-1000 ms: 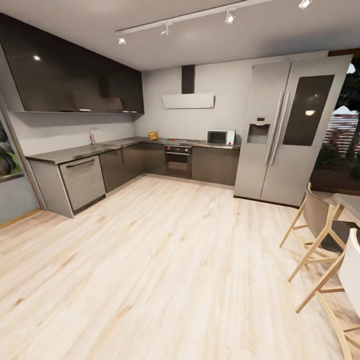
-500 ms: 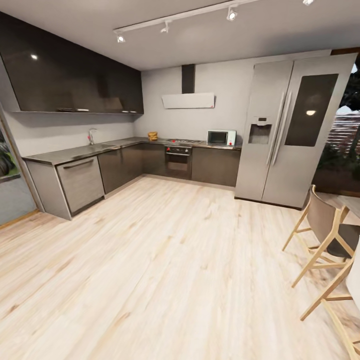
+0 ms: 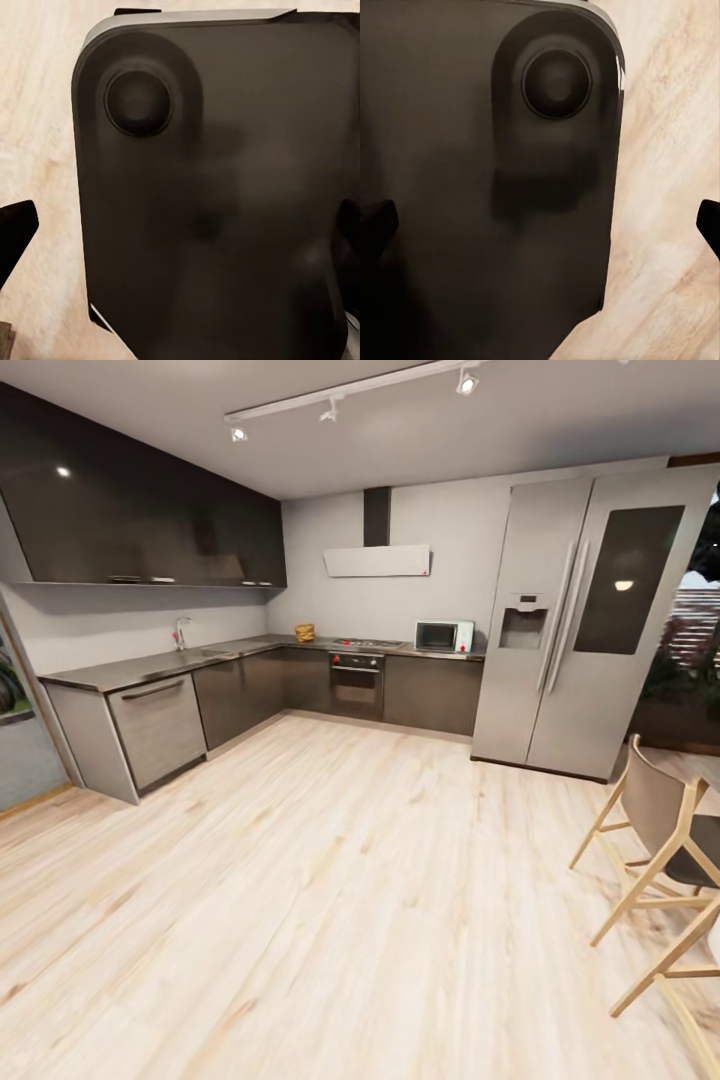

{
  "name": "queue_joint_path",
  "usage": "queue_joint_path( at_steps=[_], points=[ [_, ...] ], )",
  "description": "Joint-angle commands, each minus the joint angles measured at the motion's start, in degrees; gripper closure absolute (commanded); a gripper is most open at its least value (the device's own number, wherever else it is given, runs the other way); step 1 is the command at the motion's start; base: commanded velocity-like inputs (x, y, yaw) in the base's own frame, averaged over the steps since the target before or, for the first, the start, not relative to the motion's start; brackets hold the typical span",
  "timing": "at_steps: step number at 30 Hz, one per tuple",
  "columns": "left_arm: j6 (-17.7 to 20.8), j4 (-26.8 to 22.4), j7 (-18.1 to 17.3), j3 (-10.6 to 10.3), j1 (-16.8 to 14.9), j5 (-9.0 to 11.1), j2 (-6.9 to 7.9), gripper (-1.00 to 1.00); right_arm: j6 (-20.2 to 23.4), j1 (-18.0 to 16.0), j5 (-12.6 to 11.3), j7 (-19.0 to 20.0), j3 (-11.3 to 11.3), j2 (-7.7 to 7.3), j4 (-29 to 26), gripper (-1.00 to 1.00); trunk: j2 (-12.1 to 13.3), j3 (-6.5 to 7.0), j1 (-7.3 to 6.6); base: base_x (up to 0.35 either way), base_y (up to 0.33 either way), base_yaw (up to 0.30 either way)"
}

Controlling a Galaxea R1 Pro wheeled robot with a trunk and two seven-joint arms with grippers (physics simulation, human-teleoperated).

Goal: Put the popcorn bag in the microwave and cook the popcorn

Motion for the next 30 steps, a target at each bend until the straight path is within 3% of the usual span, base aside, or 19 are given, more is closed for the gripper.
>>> queue_joint_path(
  at_steps=[1,30],
  points=[
    [-0.07,0.0,-0.02,0.07,-0.01,0.09,-0.01,-1.0,-0.14,-0.01,0.05,-0.07,0.07,0.01,0.0,-1.0,-0.02,-0.05,0.01,0.13,0.0,0.0],
    [-0.06,-0.01,-0.07,0.05,-0.01,0.1,-0.01,-1.0,-0.27,-0.01,-0.03,-0.07,-0.16,0.01,0.0,-1.0,-0.02,-0.05,0.01,0.134,0.0,0.0]
  ],
)
